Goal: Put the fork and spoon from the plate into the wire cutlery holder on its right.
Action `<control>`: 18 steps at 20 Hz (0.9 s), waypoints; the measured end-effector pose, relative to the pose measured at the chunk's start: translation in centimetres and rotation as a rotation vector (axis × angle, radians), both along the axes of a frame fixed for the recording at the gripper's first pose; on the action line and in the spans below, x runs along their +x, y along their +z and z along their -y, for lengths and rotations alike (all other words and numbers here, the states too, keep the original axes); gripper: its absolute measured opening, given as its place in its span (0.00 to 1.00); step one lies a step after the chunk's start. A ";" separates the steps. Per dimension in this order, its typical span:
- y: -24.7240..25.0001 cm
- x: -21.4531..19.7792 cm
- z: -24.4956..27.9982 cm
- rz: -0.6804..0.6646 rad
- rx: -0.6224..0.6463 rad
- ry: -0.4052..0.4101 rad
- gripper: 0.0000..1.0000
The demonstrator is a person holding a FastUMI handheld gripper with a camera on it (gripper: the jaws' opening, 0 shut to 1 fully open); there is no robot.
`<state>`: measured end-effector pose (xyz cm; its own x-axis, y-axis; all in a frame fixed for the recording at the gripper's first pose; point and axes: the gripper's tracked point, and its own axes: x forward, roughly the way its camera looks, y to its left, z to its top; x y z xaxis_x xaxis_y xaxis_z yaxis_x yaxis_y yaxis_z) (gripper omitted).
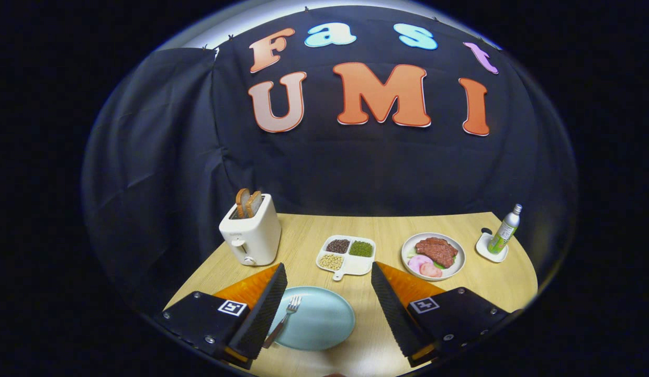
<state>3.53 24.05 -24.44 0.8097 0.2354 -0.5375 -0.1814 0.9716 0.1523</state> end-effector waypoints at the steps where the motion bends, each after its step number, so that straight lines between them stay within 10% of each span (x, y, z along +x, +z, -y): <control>1: -0.8 -0.1 -1.0 -0.028 -0.003 0.014 0.97; 18: -17.8 -6.9 -8.4 -0.764 -0.183 0.131 0.95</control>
<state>-3.35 32.46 -42.26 0.1737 0.1575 -0.9721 -0.2052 0.9713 0.1207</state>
